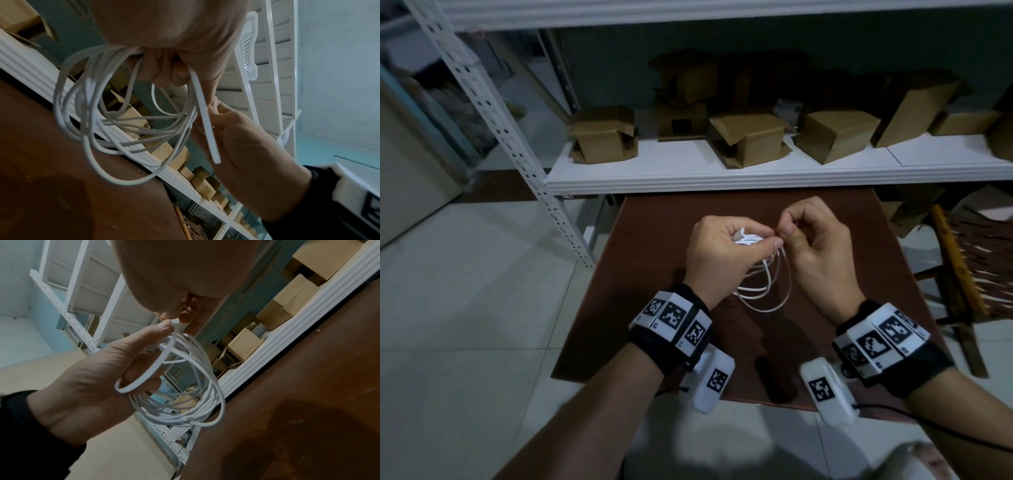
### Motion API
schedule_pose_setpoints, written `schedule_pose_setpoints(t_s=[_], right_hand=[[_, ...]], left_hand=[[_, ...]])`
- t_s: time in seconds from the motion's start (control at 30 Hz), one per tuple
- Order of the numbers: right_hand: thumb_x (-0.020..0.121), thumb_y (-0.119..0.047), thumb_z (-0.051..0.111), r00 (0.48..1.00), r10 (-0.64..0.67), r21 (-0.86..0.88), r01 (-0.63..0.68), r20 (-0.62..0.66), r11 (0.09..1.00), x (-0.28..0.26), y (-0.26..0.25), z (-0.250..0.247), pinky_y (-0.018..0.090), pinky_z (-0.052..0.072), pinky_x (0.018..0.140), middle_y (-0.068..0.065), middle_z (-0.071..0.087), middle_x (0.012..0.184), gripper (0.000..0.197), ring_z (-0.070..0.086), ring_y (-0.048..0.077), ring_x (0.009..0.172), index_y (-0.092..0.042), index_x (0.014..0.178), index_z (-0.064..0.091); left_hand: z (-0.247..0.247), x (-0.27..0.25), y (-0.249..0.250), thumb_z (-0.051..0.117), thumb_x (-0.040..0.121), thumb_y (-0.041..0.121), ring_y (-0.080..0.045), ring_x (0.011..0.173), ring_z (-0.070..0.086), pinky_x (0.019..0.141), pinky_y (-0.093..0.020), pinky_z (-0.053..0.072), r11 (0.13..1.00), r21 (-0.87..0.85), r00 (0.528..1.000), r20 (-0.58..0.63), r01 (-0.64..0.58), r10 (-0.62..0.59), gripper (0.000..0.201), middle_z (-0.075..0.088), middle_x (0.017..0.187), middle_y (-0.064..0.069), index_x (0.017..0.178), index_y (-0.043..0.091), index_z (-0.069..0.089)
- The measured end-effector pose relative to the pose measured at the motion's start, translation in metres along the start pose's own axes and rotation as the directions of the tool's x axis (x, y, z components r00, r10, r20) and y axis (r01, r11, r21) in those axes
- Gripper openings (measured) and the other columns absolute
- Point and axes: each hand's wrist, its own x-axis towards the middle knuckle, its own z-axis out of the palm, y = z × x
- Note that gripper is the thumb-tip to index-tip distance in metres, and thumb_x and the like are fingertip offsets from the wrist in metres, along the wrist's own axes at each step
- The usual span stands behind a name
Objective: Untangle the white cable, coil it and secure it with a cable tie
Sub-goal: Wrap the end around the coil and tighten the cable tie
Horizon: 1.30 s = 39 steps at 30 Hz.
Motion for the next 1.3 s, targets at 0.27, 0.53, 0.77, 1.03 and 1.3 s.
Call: schedule_pose_setpoints(t_s=[0.27, 0.53, 0.77, 1.03, 1.3], right_hand=[[0.1, 0.004, 0.059, 0.999, 0.045, 0.085, -0.047, 0.019, 0.995, 0.006, -0.005, -0.004, 0.021, 0.045, 0.073, 0.013, 0.058, 0.087, 0.012, 0.056, 0.009, 0.077, 0.0, 0.089, 0.061], [0.1, -0.006, 0.066, 0.994, 0.104, 0.153, -0.107, 0.028, 0.982, 0.0, -0.011, 0.0, 0.021, 0.048, 0.081, 0.014, 0.066, 0.093, 0.006, 0.06, 0.008, 0.086, -0.002, 0.095, 0.066], [0.098, -0.036, 0.065, 0.975, 0.203, 0.014, -0.205, 0.092, 0.979, -0.007, -0.006, 0.005, 0.049, 0.047, 0.063, 0.001, 0.058, 0.063, 0.034, 0.052, 0.015, 0.062, -0.019, 0.069, 0.059], [0.105, -0.009, 0.056, 0.961, 0.242, 0.23, -0.267, 0.131, 0.936, -0.006, -0.015, 0.004, 0.024, 0.04, 0.057, 0.011, 0.055, 0.06, 0.033, 0.048, 0.014, 0.057, 0.004, 0.074, 0.057], [0.106, -0.007, 0.053, 0.979, 0.188, 0.328, -0.204, 0.08, 0.922, 0.013, -0.017, -0.005, 0.024, 0.043, 0.062, 0.018, 0.056, 0.061, 0.032, 0.051, 0.018, 0.059, 0.008, 0.08, 0.061]], left_hand=[[0.0, -0.002, 0.0, 0.088, 0.077, 0.025, -0.017, 0.072, 0.078, 0.07, -0.048, 0.064, 0.999, 0.037, 1.0, -0.015, 0.028, -0.027, 0.011, 0.08, 0.075, 0.006, 0.087, 0.021, 0.087], [0.002, -0.002, 0.002, 0.084, 0.078, 0.032, -0.013, 0.067, 0.074, 0.066, -0.046, 0.062, 0.997, 0.073, 0.998, -0.066, 0.017, -0.012, 0.008, 0.079, 0.071, 0.005, 0.08, 0.024, 0.085], [-0.002, -0.001, 0.004, 0.082, 0.083, 0.031, -0.025, 0.072, 0.079, 0.065, -0.051, 0.063, 0.998, 0.059, 0.996, -0.091, -0.016, 0.021, 0.008, 0.08, 0.073, 0.003, 0.085, 0.026, 0.087], [-0.002, 0.0, 0.008, 0.083, 0.082, 0.026, -0.025, 0.065, 0.075, 0.062, -0.049, 0.059, 0.995, 0.095, 0.997, -0.063, -0.032, 0.038, 0.01, 0.077, 0.065, 0.002, 0.072, 0.025, 0.084], [0.006, -0.004, -0.002, 0.079, 0.077, 0.018, -0.017, 0.057, 0.066, 0.058, -0.046, 0.057, 0.999, 0.045, 0.993, -0.113, 0.028, -0.023, 0.008, 0.074, 0.061, -0.001, 0.07, 0.02, 0.083]])
